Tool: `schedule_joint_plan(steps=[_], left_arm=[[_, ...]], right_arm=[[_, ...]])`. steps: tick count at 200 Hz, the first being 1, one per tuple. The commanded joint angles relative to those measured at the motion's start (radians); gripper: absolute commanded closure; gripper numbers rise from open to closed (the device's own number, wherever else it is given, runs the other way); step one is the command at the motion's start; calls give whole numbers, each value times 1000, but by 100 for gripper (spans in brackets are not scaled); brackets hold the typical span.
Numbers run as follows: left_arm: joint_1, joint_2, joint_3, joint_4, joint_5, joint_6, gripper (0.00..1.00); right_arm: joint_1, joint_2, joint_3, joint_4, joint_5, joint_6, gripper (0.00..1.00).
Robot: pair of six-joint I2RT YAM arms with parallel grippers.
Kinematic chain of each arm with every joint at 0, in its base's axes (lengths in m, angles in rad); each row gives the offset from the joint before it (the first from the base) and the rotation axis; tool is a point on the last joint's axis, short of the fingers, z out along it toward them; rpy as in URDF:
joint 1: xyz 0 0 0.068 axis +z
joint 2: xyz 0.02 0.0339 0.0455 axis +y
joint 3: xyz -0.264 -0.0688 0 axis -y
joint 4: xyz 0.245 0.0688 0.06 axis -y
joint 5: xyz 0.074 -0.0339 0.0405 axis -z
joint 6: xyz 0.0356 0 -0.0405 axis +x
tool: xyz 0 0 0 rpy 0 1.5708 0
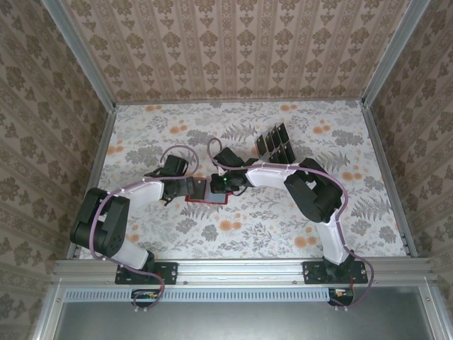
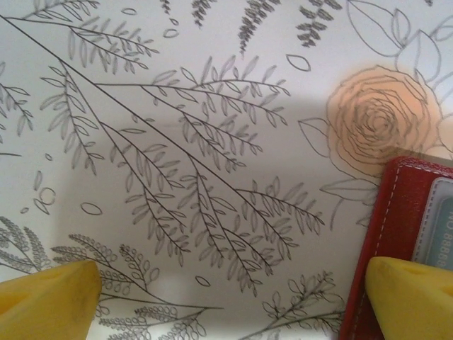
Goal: Put the credit cards into the card holder
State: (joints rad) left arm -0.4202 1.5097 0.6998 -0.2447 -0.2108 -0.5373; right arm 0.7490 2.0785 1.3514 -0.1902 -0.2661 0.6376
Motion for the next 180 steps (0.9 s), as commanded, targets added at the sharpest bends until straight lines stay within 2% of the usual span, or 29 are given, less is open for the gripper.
schedule_joint_plan(steps=[1, 27, 74, 180], left_arm=[[-12, -40, -17, -43, 18, -2, 2], [-17, -69, -23, -54, 22, -7, 2], [-19, -87, -22, -54, 30, -9, 2], [-20, -31, -25, -18, 30, -3, 2]], right_arm=[[-24, -24, -29, -52, 22, -52, 92], [-37, -43, -14, -100, 57, -86, 93], [-26, -84, 24, -95, 25, -79, 93], [26, 2, 77, -70, 14, -20, 96]])
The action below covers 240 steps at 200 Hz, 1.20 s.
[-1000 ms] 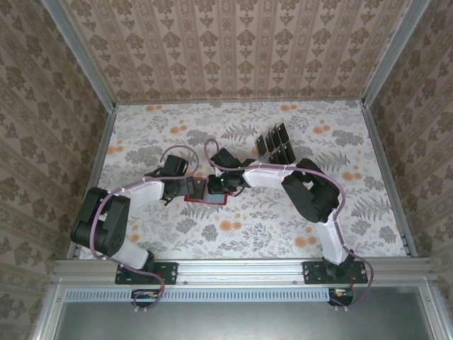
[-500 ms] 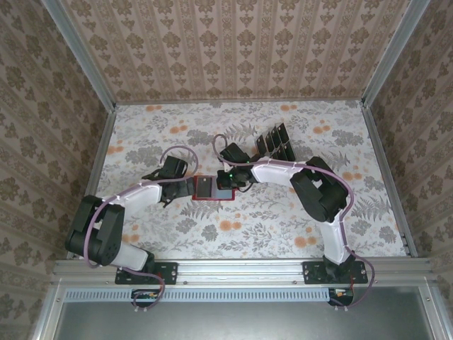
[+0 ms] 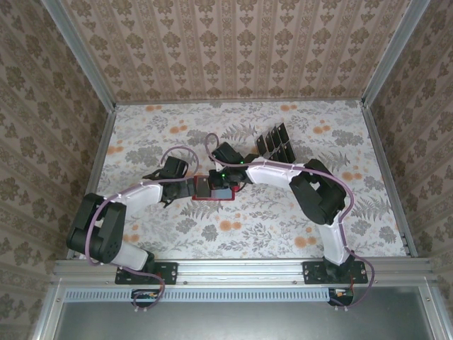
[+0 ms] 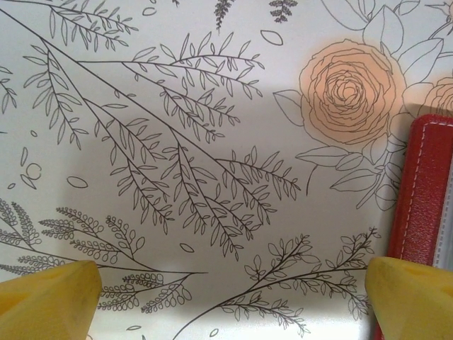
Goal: Put the credit cards into the card holder
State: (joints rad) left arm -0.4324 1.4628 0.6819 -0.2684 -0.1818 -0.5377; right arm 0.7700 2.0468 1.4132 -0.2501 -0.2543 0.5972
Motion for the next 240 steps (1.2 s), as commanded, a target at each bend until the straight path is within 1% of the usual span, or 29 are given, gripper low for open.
schedule_joint_plan(steps=[1, 98, 193, 197, 240], left_arm=[[-9, 17, -8, 6, 2, -2, 2], [-8, 40, -27, 25, 3, -8, 2], [-16, 70, -49, 46, 12, -30, 2], [-45, 70, -48, 46, 12, -30, 2], [-59, 59, -49, 30, 0, -45, 2]], right_arm=[[5, 34, 14, -10, 2, 21, 96], [5, 74, 16, -8, 1, 27, 97], [8, 109, 38, 47, -73, 73, 97], [8, 109, 38, 52, -77, 75, 97], [7, 113, 33, 86, -109, 95, 98]])
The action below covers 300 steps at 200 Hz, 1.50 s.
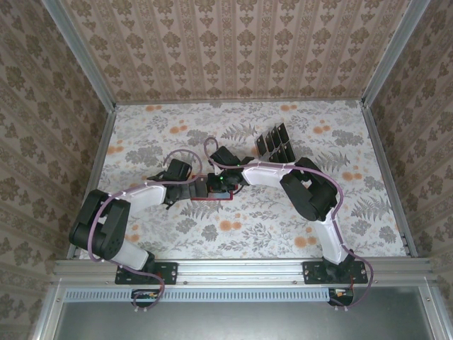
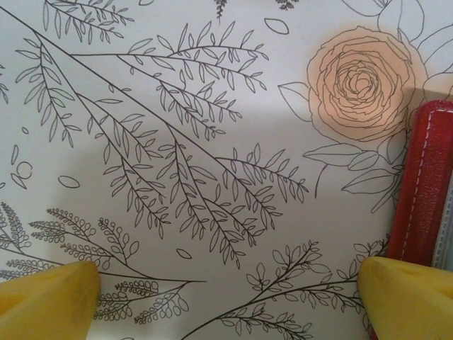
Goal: Put the credit cards into the card holder
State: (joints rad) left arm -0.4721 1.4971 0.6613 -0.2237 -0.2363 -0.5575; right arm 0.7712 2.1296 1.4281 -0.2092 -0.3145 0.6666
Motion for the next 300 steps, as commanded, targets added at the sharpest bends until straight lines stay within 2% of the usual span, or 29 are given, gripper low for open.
schedule_joint_plan(steps=[1, 41, 83, 98, 102, 125, 150, 191, 201, 300], left_arm=[[-19, 22, -28, -16, 53, -25, 2], [-5, -54, -6, -75, -29, -33, 0], [10, -121, 39, -116, -57, -26, 0], [16, -141, 49, -127, -58, -20, 0], [37, -146, 52, -130, -60, -20, 0], [42, -173, 60, -129, -39, -10, 0], [38, -194, 46, -89, 19, 3, 0], [24, -213, 23, -43, 67, 0, 0], [-13, -212, 22, -40, 68, -2, 0], [-78, -178, 7, -6, 71, -22, 0]], right_arm=[[5, 30, 18, 45, -49, 25, 98], [4, 5, 12, 38, -44, 18, 97], [-9, -62, 1, 33, -33, 4, 93], [-16, -97, -4, 13, -15, -14, 86], [-20, -105, -5, 4, -8, -18, 82], [-37, -138, -10, -58, 46, -73, 62], [-60, -138, 5, -138, 105, -141, 52], [-84, -100, 46, -189, 123, -198, 51], [-84, -89, 55, -192, 123, -202, 51], [-72, -10, 73, -148, 66, -167, 53]])
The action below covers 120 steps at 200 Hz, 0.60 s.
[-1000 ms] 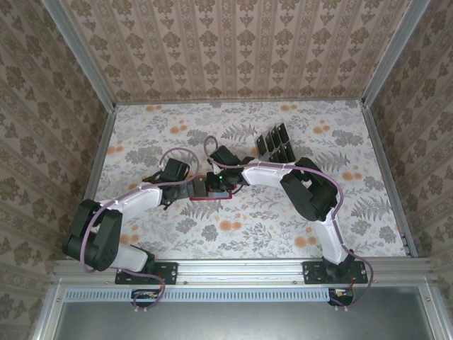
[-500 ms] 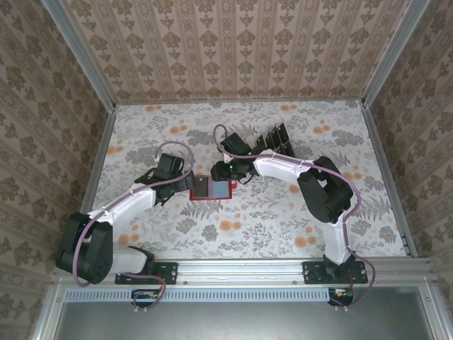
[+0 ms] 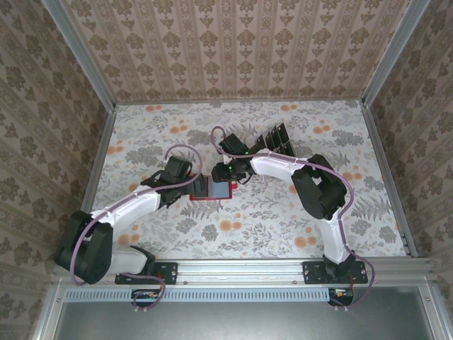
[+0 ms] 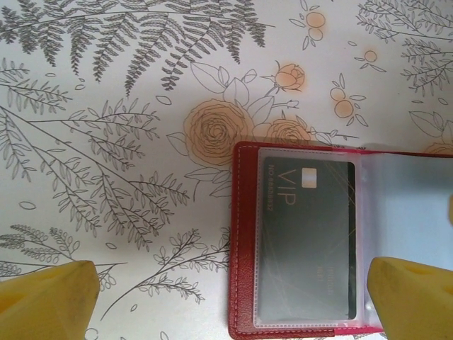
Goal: Put the credit cards into the card holder
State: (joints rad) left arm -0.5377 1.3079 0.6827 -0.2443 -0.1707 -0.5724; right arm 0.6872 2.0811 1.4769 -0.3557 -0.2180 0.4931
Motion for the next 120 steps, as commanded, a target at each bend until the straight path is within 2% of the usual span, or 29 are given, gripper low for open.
schedule_joint_plan(steps=[1, 70, 120], left_arm=[[-14, 10, -14, 15, 5, -7, 0], [-66, 10, -62, 74, 11, -4, 0], [-111, 1, -111, 169, 20, 4, 0]], right_arm=[[12, 40, 25, 0, -31, 8, 53], [27, 80, 19, 73, -102, 85, 53], [28, 86, 19, 87, -107, 108, 52]])
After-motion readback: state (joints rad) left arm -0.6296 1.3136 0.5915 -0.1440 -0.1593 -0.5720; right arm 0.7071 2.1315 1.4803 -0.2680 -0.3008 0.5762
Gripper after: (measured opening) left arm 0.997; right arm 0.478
